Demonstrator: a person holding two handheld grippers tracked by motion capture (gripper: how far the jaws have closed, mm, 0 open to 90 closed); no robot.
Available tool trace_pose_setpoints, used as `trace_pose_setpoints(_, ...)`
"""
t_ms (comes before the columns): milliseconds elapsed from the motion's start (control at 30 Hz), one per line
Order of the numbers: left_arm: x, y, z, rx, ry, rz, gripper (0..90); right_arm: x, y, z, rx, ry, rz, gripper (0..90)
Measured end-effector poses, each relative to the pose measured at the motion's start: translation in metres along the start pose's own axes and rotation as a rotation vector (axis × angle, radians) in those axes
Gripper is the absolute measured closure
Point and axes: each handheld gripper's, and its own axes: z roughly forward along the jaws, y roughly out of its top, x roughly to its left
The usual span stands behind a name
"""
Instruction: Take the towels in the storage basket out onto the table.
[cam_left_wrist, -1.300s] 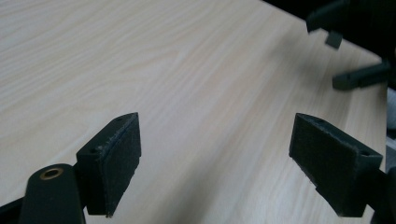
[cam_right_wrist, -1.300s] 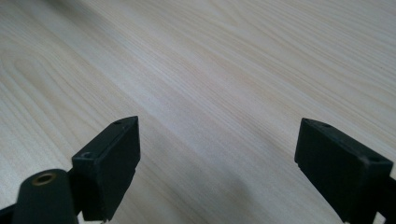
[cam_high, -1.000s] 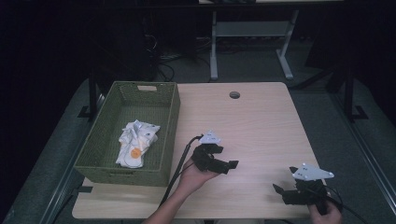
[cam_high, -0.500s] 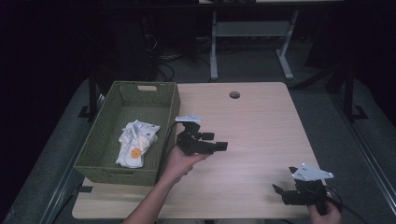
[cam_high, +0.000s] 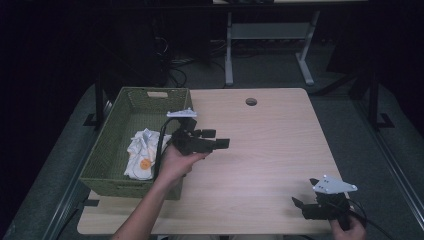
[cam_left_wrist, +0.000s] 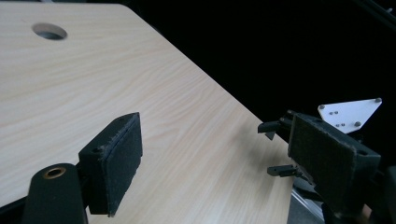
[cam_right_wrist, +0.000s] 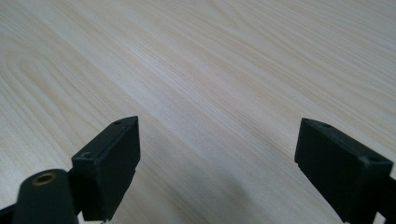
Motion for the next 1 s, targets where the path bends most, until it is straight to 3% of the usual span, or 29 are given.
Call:
trace_pose_setpoints(567,0.01,0.011,-0.043,-0.019,0.021,0.001,18.0,0.002,0.001,0.0,0.005,-0.006,-0.013,13.9)
trace_pose_setpoints(1000,0.019,0.009,-0.075,-0.022,0.089,0.002,18.0,0.003,0.001,0.0,0.003,-0.005,-0.018,13.9)
